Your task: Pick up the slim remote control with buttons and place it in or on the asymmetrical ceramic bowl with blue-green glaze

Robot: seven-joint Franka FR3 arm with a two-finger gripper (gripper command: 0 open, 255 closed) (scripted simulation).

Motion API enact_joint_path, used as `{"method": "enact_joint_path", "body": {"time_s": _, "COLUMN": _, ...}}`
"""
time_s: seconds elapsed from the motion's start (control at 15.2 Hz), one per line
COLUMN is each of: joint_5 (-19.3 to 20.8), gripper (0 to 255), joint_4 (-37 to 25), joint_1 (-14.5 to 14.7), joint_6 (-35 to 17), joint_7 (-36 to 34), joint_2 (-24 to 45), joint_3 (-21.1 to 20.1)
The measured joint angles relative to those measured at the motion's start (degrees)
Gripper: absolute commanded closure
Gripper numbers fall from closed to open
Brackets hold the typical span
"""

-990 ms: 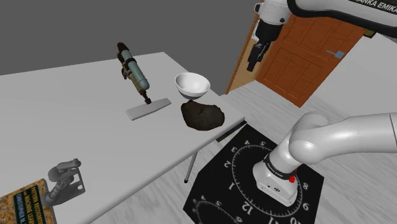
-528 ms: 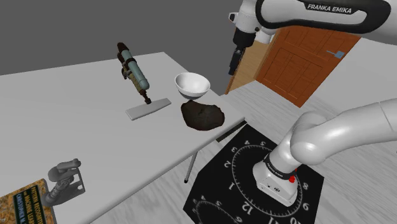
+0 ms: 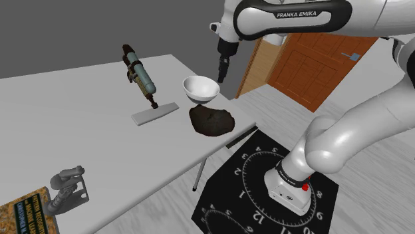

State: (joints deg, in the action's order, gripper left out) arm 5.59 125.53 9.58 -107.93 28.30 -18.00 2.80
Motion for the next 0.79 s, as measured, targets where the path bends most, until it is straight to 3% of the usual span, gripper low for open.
{"method": "enact_joint_path", "body": {"time_s": 0.79, "joint_5": -3.81, "gripper": 0, "joint_4": -11.07, "joint_1": 5.16, "joint_6": -10.10, "joint_7": 18.26, "joint_2": 20.50, "joint_3": -2.26}}
